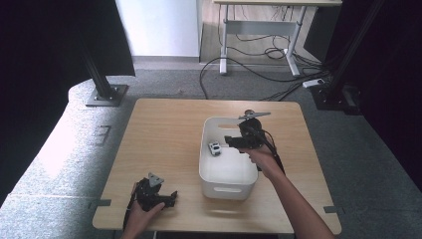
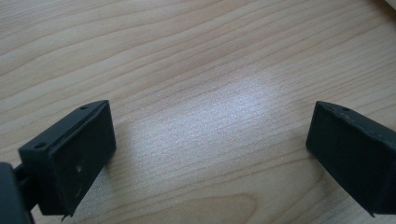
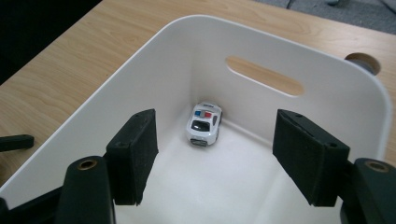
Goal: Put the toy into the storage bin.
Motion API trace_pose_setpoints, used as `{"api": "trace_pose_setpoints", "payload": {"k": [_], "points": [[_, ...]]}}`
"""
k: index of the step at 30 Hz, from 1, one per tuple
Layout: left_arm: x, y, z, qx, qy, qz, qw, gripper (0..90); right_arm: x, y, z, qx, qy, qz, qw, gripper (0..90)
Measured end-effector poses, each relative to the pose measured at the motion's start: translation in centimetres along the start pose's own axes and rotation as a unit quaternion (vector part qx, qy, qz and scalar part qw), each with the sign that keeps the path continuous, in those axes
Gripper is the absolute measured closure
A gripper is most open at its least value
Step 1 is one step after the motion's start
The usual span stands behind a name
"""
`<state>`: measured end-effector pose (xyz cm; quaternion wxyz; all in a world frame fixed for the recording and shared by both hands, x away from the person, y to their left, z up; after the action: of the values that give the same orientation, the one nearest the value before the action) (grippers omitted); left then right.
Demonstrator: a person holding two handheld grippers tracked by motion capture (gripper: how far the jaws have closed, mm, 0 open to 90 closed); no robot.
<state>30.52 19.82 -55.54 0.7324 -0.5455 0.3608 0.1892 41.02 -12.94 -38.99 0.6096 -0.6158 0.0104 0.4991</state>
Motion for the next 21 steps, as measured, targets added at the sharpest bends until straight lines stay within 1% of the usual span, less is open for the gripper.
{"api": "trace_pose_setpoints", "payload": {"k": [3, 6, 9, 14, 21], "points": [[0.0, 0.0, 0.0, 0.0, 0.0, 0.0, 1.0, 1.4, -1.2, 0.4, -0.2, -0.004, 0.005, -0.01, 0.9999, 30.6], [0.0, 0.0, 0.0, 0.0, 0.0, 0.0, 1.0, 1.4, -2.3, 0.9, -0.5, -0.007, 0.005, -0.02, 0.9998, 30.7], [0.0, 0.0, 0.0, 0.0, 0.0, 0.001, 1.0, 1.4, -3.2, 1.6, -0.9, -0.005, 0.002, -0.031, 0.9995, 30.8], [0.0, 0.0, 0.0, 0.0, 0.0, 0.0, 1.0, 1.4, -4.7, 2.9, -1.9, -0.003, 0.005, -0.051, 0.9987, 30.8], [0.0, 0.0, 0.0, -0.001, 0.001, 0.0, 1.0, 1.1, -6.8, 5.1, -3.6, 0.003, 0.008, -0.084, 0.9964, 30.8]]}}
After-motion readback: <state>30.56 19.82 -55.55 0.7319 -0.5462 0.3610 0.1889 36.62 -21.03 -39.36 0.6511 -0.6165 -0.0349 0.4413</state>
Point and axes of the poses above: each handheld gripper's, and its own axes: x roughly forward along the jaws, y roughly out of its underside, z roughly to its left, the point moved 1 cm from there along x, roughly forward along the jaws, and after that the axes turned 11 degrees about -y, right-handed, at the moved point
